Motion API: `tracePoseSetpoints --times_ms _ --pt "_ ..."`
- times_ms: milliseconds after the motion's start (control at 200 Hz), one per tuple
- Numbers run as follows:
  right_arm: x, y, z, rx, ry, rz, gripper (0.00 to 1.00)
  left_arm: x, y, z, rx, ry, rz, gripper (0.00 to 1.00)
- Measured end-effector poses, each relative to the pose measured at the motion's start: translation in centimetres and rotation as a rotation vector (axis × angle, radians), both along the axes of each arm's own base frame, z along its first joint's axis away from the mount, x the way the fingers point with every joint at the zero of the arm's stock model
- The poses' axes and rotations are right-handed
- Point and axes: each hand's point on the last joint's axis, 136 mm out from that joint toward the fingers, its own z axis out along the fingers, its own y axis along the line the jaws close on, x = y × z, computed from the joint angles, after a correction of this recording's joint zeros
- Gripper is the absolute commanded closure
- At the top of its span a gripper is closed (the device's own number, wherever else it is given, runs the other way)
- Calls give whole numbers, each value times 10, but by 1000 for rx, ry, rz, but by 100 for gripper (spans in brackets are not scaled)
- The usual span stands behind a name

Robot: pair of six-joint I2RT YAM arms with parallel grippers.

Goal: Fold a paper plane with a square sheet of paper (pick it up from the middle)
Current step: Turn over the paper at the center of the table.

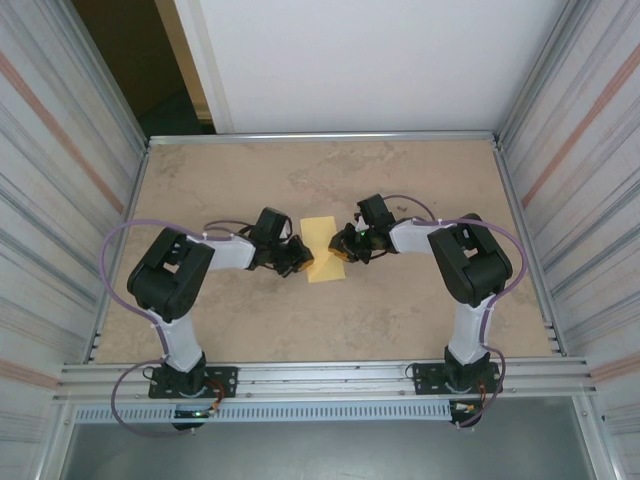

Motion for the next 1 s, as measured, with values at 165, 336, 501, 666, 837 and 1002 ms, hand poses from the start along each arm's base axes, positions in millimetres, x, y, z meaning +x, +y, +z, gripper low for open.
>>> tracePoseSetpoints --times_ms 165,336,501,666,837,1002 --pt "-3 9 5 32 -9 28 77 -1 3 -1 -26 -6 7 90" --pt "-2 13 9 52 -25 40 77 -1 4 0 -54 -10 15 90" --pt "-3 13 8 50 -21 44 74 -1 4 0 -59 -12 20 90" --pt "-4 10 3 26 -15 38 74 -1 4 0 -62 -11 22 90" --pt "-4 12 -1 27 -14 59 75 0 4 1 -72 -9 26 89" --pt "-7 19 -1 36 -15 86 77 0 4 2 -103 -16 31 89"
